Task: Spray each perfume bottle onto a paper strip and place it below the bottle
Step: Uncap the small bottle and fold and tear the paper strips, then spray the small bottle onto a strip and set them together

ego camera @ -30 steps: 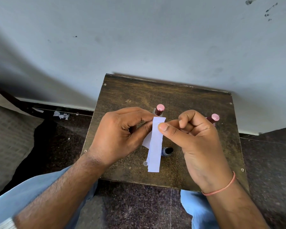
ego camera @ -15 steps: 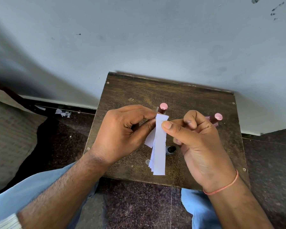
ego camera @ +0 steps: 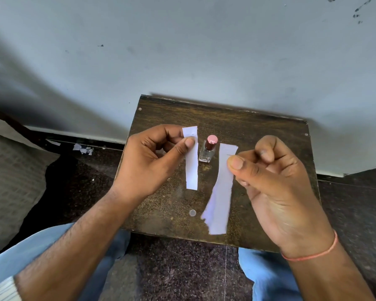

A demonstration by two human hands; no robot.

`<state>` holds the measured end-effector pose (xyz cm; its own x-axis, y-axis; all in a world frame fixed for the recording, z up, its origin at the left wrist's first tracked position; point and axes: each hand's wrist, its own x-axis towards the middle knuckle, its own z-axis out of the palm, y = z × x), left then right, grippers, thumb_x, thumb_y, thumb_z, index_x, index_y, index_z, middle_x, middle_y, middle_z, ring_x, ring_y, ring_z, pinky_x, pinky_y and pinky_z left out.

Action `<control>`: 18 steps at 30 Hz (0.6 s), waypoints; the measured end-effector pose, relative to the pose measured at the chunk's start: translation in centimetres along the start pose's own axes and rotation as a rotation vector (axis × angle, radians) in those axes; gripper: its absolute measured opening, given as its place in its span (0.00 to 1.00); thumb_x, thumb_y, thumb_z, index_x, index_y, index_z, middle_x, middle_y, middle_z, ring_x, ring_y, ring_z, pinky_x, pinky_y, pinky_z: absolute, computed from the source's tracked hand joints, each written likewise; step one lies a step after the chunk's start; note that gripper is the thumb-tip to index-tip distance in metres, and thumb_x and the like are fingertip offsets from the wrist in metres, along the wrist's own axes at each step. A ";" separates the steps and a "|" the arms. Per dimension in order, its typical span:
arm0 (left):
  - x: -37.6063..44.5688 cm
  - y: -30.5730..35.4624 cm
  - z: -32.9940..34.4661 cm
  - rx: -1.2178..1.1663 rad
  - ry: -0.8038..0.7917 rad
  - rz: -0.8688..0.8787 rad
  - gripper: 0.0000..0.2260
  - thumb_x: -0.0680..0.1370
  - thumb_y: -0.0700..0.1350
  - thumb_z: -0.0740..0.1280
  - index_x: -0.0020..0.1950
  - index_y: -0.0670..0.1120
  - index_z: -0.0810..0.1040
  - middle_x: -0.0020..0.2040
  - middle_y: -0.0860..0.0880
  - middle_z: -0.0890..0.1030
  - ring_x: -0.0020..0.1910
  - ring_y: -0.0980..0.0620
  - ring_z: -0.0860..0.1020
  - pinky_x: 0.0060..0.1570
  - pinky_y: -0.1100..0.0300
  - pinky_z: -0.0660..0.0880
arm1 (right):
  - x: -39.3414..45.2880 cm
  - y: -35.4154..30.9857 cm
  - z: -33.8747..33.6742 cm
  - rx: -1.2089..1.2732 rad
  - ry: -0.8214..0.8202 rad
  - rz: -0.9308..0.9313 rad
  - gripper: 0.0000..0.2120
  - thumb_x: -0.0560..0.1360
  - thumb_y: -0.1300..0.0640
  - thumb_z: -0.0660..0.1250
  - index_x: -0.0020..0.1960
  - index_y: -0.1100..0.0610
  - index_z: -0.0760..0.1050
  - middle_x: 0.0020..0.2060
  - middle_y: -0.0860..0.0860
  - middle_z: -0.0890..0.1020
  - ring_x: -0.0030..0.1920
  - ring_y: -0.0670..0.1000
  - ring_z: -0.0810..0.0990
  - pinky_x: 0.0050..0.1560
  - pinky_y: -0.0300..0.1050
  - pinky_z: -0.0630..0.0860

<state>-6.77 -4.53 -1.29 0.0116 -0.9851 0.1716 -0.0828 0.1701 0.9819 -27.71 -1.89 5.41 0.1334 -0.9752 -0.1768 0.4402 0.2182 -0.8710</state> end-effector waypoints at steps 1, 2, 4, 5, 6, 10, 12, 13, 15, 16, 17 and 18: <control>0.1 -0.1 0.1 -0.040 -0.013 -0.026 0.06 0.79 0.44 0.76 0.54 0.54 0.86 0.40 0.53 0.86 0.37 0.52 0.78 0.35 0.61 0.76 | 0.0 -0.2 -0.7 -0.001 0.001 -0.014 0.25 0.64 0.72 0.79 0.42 0.54 0.66 0.29 0.49 0.83 0.30 0.44 0.81 0.38 0.35 0.78; 0.2 -0.2 0.0 -0.079 -0.018 -0.059 0.09 0.78 0.44 0.76 0.57 0.54 0.84 0.42 0.53 0.87 0.38 0.48 0.80 0.36 0.58 0.77 | 0.0 -0.3 -1.4 -0.003 0.000 -0.026 0.23 0.62 0.68 0.82 0.43 0.53 0.70 0.31 0.48 0.83 0.31 0.44 0.80 0.38 0.35 0.78; 0.4 -0.4 -0.2 -0.133 -0.015 -0.116 0.13 0.78 0.43 0.77 0.58 0.55 0.79 0.41 0.50 0.87 0.35 0.42 0.78 0.35 0.52 0.75 | -0.2 -0.8 -3.2 -0.035 0.005 -0.048 0.20 0.60 0.56 0.87 0.43 0.49 0.79 0.34 0.47 0.84 0.34 0.47 0.79 0.38 0.38 0.77; 0.5 -0.5 -0.3 -0.154 -0.008 -0.133 0.13 0.79 0.43 0.77 0.57 0.56 0.78 0.40 0.49 0.87 0.35 0.40 0.77 0.36 0.50 0.75 | -0.4 -1.2 -4.3 -0.060 0.014 -0.052 0.20 0.58 0.51 0.89 0.42 0.47 0.81 0.35 0.46 0.84 0.35 0.48 0.79 0.38 0.40 0.77; 0.6 -0.6 -0.3 -0.166 0.001 -0.145 0.13 0.79 0.43 0.78 0.56 0.56 0.78 0.41 0.48 0.87 0.36 0.37 0.78 0.38 0.48 0.76 | -0.5 -1.6 -5.4 -0.075 0.025 -0.051 0.20 0.56 0.48 0.90 0.41 0.47 0.82 0.36 0.44 0.84 0.36 0.48 0.80 0.38 0.41 0.77; 0.8 -0.8 -0.7 -0.151 0.004 -0.163 0.07 0.80 0.42 0.76 0.53 0.53 0.84 0.49 0.32 0.86 0.46 0.18 0.80 0.43 0.30 0.81 | -1.6 -3.5 -9.2 -0.113 0.120 -0.035 0.22 0.52 0.45 0.92 0.38 0.47 0.84 0.37 0.44 0.85 0.37 0.47 0.82 0.40 0.41 0.80; 0.7 -0.7 -0.7 -0.144 0.017 -0.175 0.07 0.79 0.41 0.77 0.53 0.53 0.88 0.50 0.37 0.88 0.47 0.24 0.83 0.47 0.32 0.83 | -2.1 -4.3 -11.1 -0.151 0.171 0.002 0.24 0.50 0.44 0.92 0.39 0.48 0.84 0.37 0.44 0.85 0.36 0.46 0.83 0.40 0.40 0.82; 0.6 -0.6 -0.6 -0.157 0.035 -0.198 0.08 0.78 0.41 0.77 0.53 0.53 0.89 0.49 0.43 0.90 0.48 0.33 0.86 0.49 0.41 0.86 | -2.3 -4.7 -12.0 -0.174 0.204 0.026 0.25 0.50 0.44 0.92 0.40 0.48 0.85 0.38 0.45 0.85 0.37 0.46 0.83 0.40 0.40 0.83; 0.6 -0.5 -0.6 -0.176 0.044 -0.235 0.11 0.75 0.42 0.77 0.54 0.54 0.90 0.49 0.46 0.91 0.48 0.45 0.88 0.52 0.50 0.87 | -2.5 -4.9 -13.4 -0.239 0.288 0.070 0.26 0.49 0.43 0.92 0.42 0.50 0.86 0.40 0.47 0.86 0.38 0.46 0.84 0.41 0.40 0.83; 0.5 -0.5 -0.6 -0.163 0.031 -0.238 0.12 0.75 0.42 0.77 0.56 0.54 0.90 0.50 0.43 0.91 0.49 0.43 0.87 0.55 0.46 0.86 | -2.6 -4.8 -13.9 -0.295 0.341 0.108 0.24 0.51 0.45 0.91 0.43 0.51 0.87 0.40 0.48 0.86 0.37 0.46 0.84 0.40 0.42 0.82; 0.5 -0.5 -0.6 -0.157 0.013 -0.238 0.14 0.74 0.41 0.77 0.58 0.54 0.89 0.50 0.40 0.90 0.49 0.40 0.85 0.56 0.42 0.85 | -2.5 -4.6 -14.3 -0.361 0.388 0.162 0.20 0.57 0.49 0.89 0.44 0.52 0.87 0.40 0.51 0.86 0.37 0.47 0.83 0.38 0.43 0.80; 0.5 -0.4 -0.6 -0.161 -0.002 -0.238 0.16 0.74 0.40 0.77 0.60 0.53 0.89 0.50 0.39 0.90 0.48 0.39 0.85 0.56 0.43 0.85 | -2.3 -4.2 -14.9 -0.424 0.415 0.212 0.12 0.64 0.55 0.85 0.45 0.53 0.87 0.41 0.54 0.86 0.35 0.48 0.83 0.37 0.44 0.77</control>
<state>-6.11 -5.07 -1.58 0.0096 -0.9978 -0.0655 0.0813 -0.0646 0.9946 -43.09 -1.09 2.71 -0.2140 -0.8646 -0.4546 0.0402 0.4572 -0.8885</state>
